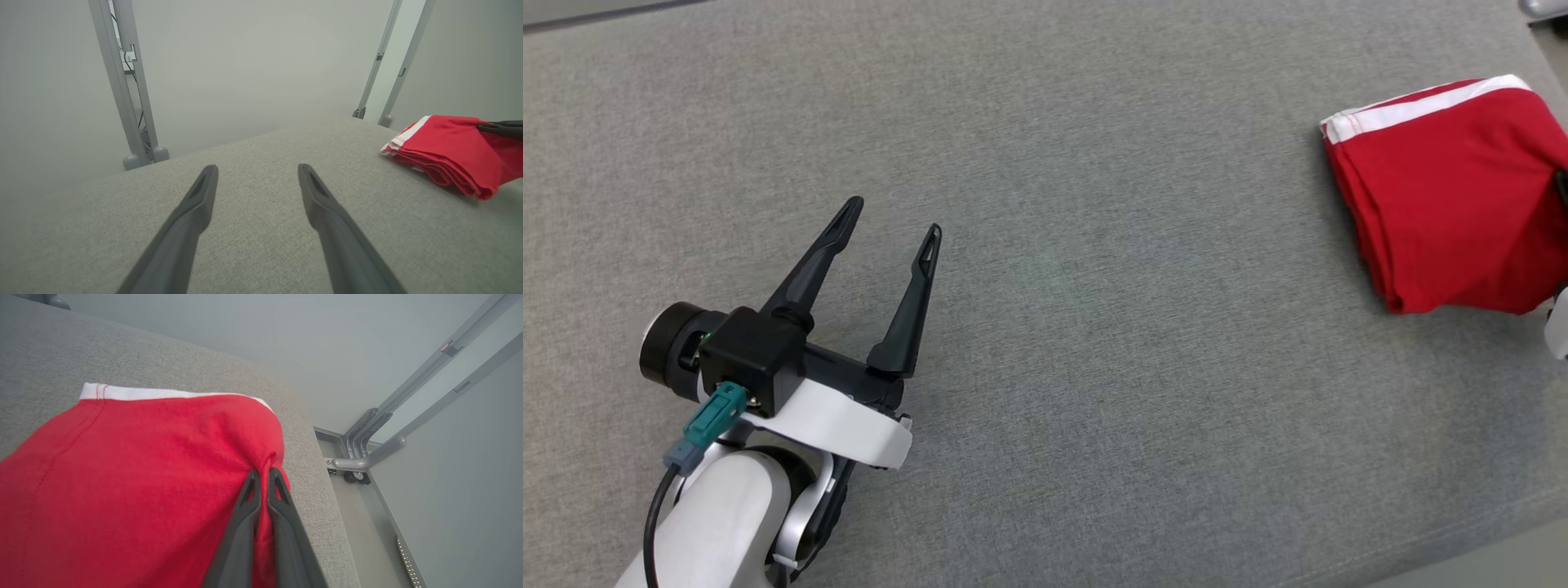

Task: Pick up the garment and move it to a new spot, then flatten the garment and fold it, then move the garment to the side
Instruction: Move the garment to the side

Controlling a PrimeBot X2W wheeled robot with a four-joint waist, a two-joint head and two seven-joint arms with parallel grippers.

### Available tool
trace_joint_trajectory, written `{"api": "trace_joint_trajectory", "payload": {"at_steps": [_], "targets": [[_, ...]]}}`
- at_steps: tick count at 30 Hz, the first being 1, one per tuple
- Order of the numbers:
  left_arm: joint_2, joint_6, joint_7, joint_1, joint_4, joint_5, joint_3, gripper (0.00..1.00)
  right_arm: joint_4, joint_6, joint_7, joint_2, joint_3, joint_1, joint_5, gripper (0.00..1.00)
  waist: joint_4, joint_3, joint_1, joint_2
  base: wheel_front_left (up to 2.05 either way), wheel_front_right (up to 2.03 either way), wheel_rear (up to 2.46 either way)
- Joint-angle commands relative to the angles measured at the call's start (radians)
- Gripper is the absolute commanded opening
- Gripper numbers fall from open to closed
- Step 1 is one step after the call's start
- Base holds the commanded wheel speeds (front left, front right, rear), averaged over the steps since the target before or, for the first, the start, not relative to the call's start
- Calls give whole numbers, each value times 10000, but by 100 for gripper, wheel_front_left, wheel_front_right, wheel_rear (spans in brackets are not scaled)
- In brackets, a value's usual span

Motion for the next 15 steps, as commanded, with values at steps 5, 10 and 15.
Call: {"api": "trace_joint_trajectory", "payload": {"at_steps": [5,10,15], "targets": [[12,66,-106,-181,-29,24,67,100,1152,-3,-363,-43,-106,-585,104,100,246,195,0,-1,0,0,0],[-13,99,-181,-127,62,-64,77,100,2169,-3,-431,233,-142,-854,222,100,283,47,0,-1,0,0,0],[26,200,-374,262,265,-211,212,100,2326,-3,-497,514,-388,-644,652,100,240,-515,0,-1,0,0,0]]}}
